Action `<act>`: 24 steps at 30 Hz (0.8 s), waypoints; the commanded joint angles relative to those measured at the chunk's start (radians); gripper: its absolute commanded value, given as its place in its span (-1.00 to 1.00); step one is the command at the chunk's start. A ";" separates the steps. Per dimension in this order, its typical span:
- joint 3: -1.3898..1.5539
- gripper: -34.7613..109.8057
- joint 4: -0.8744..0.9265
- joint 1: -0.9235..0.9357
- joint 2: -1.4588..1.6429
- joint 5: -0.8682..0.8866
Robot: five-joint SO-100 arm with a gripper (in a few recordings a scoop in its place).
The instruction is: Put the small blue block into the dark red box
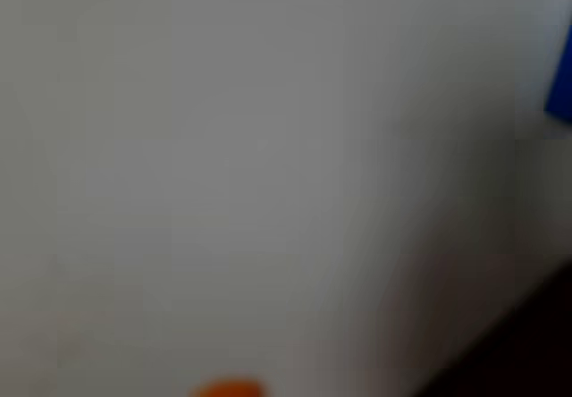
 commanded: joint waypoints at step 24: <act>-0.563 -0.23 -0.066 0.164 -0.724 0.060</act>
